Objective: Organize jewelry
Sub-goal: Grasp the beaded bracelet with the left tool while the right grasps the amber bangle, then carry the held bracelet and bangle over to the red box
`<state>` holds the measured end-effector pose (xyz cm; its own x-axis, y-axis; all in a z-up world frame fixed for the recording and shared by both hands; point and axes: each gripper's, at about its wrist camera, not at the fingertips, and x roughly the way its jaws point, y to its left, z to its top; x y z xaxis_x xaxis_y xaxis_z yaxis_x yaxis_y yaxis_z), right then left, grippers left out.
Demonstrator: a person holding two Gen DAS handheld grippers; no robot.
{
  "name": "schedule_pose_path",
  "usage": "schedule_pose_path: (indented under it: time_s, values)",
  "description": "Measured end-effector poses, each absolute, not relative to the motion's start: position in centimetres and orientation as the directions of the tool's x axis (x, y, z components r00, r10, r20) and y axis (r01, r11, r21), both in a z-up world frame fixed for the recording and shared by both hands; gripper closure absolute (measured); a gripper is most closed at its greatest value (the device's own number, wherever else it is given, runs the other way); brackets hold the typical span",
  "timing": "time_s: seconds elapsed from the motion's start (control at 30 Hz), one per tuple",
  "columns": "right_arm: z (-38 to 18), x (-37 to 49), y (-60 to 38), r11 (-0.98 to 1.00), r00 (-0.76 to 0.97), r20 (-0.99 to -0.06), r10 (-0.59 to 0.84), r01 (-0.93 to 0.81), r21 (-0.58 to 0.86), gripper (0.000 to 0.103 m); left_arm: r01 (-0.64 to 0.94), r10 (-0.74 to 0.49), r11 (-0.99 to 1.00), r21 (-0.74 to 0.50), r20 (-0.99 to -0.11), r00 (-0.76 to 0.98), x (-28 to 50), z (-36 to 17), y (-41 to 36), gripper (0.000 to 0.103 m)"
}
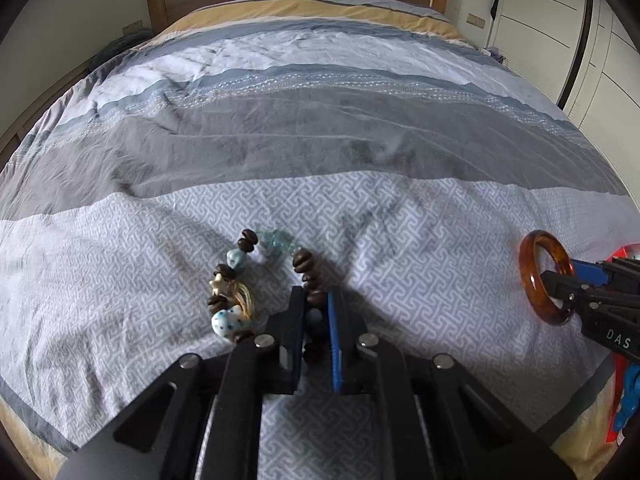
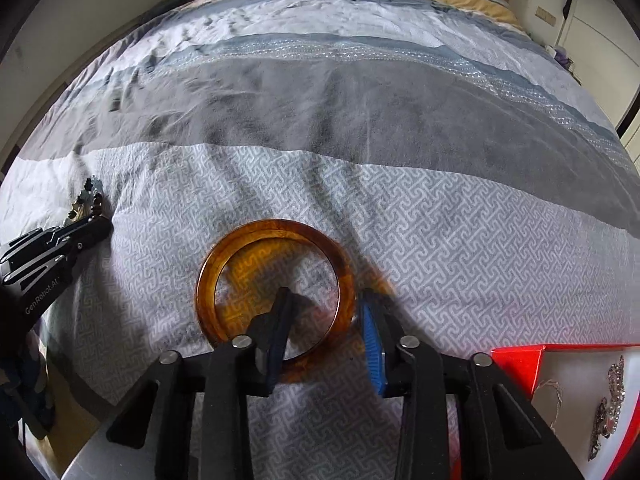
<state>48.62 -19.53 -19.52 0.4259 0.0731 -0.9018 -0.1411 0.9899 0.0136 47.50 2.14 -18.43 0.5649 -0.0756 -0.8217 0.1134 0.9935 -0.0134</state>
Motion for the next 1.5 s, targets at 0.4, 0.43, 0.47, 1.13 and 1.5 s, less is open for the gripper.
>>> schedule_pose_path:
  time_s: [0.4, 0.43, 0.47, 1.13, 1.5]
  values:
    - [-15.4, 43.3, -18.3, 0.980, 0.504, -0.850, 0.150, -0.190, 0.061, 0.093, 0.080, -0.148, 0.989, -0.125, -0.780, 0.608, 41.4, -14.2, 3.5, 0.093]
    - [-14.8, 42.6, -18.1, 0.980, 0.510, -0.846, 0.154, -0.191, 0.063, 0.093, 0.081, -0.151, 0.988, -0.128, -0.775, 0.613, 40.7, -13.5, 3.6, 0.093]
    - [-14.3, 41.8, -18.0, 0.979, 0.516, -0.842, 0.158, -0.191, 0.067, 0.093, 0.083, -0.153, 0.988, -0.130, -0.770, 0.619, 40.0, -12.9, 3.8, 0.093]
    - [-4.8, 23.4, -20.4, 0.984, 0.629, -0.759, 0.167, -0.150, 0.092, 0.093, 0.113, -0.204, 0.978, -0.177, -0.670, 0.714, 23.5, -3.2, 3.0, 0.093]
    - [-3.9, 16.5, -29.3, 0.992, 0.666, -0.739, 0.096, -0.007, 0.123, 0.093, 0.178, -0.253, 0.967, -0.180, -0.635, 0.730, 18.5, -0.2, -1.9, 0.093]
